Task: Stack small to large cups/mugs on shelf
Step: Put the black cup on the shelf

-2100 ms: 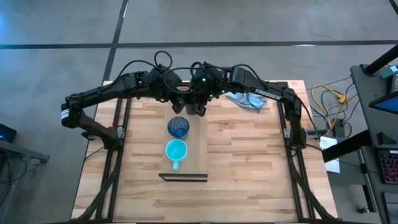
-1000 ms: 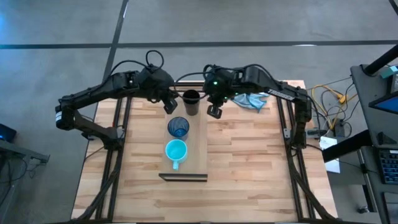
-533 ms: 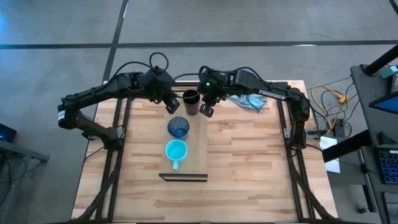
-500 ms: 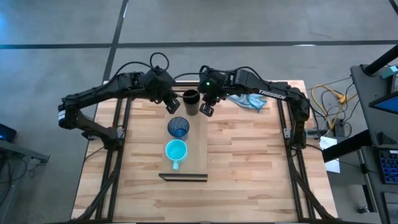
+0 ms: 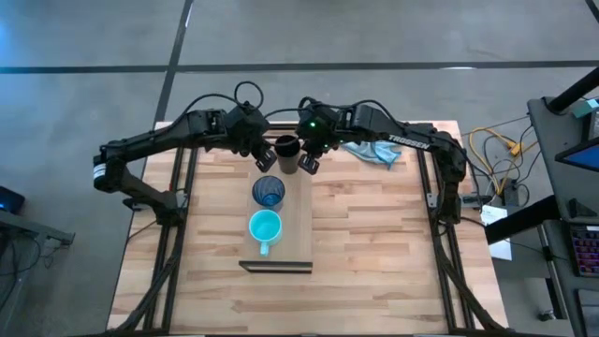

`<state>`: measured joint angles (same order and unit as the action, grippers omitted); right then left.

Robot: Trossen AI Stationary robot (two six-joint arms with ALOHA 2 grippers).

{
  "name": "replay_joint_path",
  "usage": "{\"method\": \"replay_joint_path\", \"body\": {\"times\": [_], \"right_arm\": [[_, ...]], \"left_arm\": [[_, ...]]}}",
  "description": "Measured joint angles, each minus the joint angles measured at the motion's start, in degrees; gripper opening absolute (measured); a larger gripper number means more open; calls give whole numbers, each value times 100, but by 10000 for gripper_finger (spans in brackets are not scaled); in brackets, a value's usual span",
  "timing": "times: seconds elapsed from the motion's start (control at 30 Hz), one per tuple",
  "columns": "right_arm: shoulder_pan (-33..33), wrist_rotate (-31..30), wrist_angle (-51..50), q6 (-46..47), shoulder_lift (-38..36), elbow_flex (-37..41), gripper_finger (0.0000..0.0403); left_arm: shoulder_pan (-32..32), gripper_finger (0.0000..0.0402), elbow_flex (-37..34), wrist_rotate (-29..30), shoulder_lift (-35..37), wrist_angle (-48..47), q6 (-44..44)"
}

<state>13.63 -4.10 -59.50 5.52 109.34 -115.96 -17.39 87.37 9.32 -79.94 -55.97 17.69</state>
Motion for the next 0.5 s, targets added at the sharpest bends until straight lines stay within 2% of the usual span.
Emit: {"method": "replay_joint_path", "body": {"times": [0.5], "right_arm": [[-22, 265, 304, -109, 0, 6, 8]], "left_arm": [[0, 0, 0, 203, 41, -10, 15]]}}
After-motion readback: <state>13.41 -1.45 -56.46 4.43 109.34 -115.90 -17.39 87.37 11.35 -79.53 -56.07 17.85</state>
